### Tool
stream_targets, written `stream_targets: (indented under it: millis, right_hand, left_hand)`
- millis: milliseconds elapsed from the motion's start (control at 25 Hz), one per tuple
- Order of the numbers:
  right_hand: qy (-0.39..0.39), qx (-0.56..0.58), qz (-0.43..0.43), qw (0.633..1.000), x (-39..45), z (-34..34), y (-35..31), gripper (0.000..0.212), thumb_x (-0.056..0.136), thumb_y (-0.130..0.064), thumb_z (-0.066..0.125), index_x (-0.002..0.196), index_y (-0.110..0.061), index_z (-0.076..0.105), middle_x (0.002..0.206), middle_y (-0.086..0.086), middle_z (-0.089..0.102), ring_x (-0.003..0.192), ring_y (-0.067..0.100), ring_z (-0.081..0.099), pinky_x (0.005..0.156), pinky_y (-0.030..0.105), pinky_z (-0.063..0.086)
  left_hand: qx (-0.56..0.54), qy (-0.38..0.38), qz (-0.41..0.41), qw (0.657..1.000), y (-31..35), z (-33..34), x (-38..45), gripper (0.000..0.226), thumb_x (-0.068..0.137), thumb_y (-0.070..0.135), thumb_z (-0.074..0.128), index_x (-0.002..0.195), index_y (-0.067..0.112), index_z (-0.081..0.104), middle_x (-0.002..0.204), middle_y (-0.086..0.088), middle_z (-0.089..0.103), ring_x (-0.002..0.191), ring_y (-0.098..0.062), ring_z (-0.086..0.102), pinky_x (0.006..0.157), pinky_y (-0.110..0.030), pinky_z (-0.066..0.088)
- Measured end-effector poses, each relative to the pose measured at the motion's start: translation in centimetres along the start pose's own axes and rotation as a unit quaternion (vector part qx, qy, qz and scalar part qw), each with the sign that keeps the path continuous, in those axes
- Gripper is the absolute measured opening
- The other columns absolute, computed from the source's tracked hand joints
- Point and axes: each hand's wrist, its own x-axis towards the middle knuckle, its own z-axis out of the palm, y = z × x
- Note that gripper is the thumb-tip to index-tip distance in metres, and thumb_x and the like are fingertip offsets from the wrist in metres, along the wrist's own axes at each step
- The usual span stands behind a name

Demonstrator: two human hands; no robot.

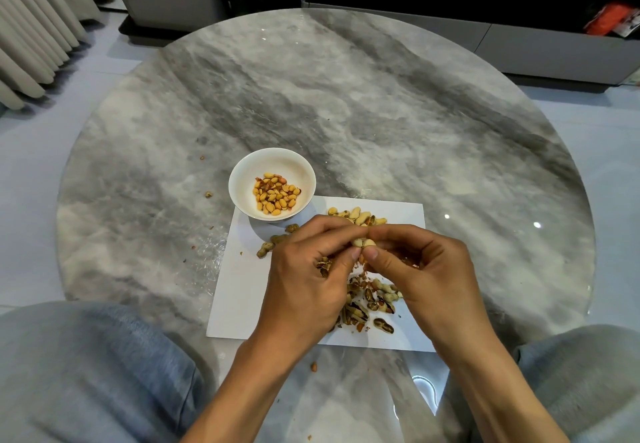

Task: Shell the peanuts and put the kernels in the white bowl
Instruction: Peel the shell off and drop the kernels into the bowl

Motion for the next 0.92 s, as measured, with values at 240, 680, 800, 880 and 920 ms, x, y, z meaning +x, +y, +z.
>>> stream_targets:
  millis: [240, 680, 800, 880, 920]
  right_hand:
    - [0.062, 0.034, -0.026, 0.997, -0.5, 1.1, 0.6, 0.020, 0.085, -0.002, 0.073, 0.093, -0.019, 0.078, 0.086, -0.002, 0.078, 0.085, 0.018, 0.075, 0.075, 0.024, 0.059]
    - [0.045, 0.178, 0.085, 0.979, -0.4, 1.5, 0.3, 0.018, 0.088, 0.003, 0.065, 0.093, -0.010, 0.077, 0.091, 0.012, 0.077, 0.079, 0.022, 0.074, 0.075, 0.026, 0.059]
    - [0.037, 0.188, 0.095, 0.977, -0.3, 1.6, 0.4, 0.017, 0.089, 0.005, 0.062, 0.093, -0.006, 0.075, 0.086, 0.011, 0.076, 0.076, 0.020, 0.072, 0.072, 0.026, 0.058]
    - [0.023, 0.217, 0.122, 0.968, -0.1, 1.7, 0.4, 0.015, 0.089, 0.005, 0.061, 0.089, -0.004, 0.074, 0.079, 0.011, 0.072, 0.072, 0.018, 0.069, 0.068, 0.025, 0.058]
    - [0.020, 0.233, 0.138, 0.962, 0.0, 1.8, 0.5, 0.015, 0.088, 0.004, 0.062, 0.086, -0.004, 0.074, 0.076, 0.011, 0.070, 0.070, 0.017, 0.068, 0.066, 0.025, 0.058]
  left_hand:
    - [-0.066, 0.055, -0.060, 0.995, 0.5, 0.6, -0.3, 0.020, 0.085, 0.002, 0.074, 0.099, 0.016, 0.078, 0.097, 0.006, 0.071, 0.094, -0.013, 0.071, 0.079, -0.026, 0.059]
    - [-0.168, 0.040, -0.152, 0.973, 0.8, 0.7, -0.1, 0.027, 0.087, -0.002, 0.070, 0.102, 0.019, 0.077, 0.099, 0.004, 0.075, 0.095, -0.011, 0.072, 0.078, -0.022, 0.057]
    - [-0.148, 0.022, -0.146, 0.978, 0.5, 0.7, 0.0, 0.030, 0.088, -0.002, 0.069, 0.099, 0.025, 0.078, 0.100, 0.007, 0.073, 0.099, -0.011, 0.070, 0.082, -0.026, 0.058]
    - [-0.150, 0.029, -0.148, 0.977, 0.6, 0.6, 0.0, 0.030, 0.088, -0.003, 0.069, 0.096, 0.025, 0.077, 0.098, 0.006, 0.075, 0.097, -0.010, 0.071, 0.082, -0.025, 0.057]
    - [-0.152, 0.032, -0.151, 0.976, 0.6, 0.6, 0.0, 0.029, 0.088, -0.002, 0.069, 0.094, 0.025, 0.077, 0.097, 0.006, 0.075, 0.094, -0.009, 0.072, 0.081, -0.024, 0.057]
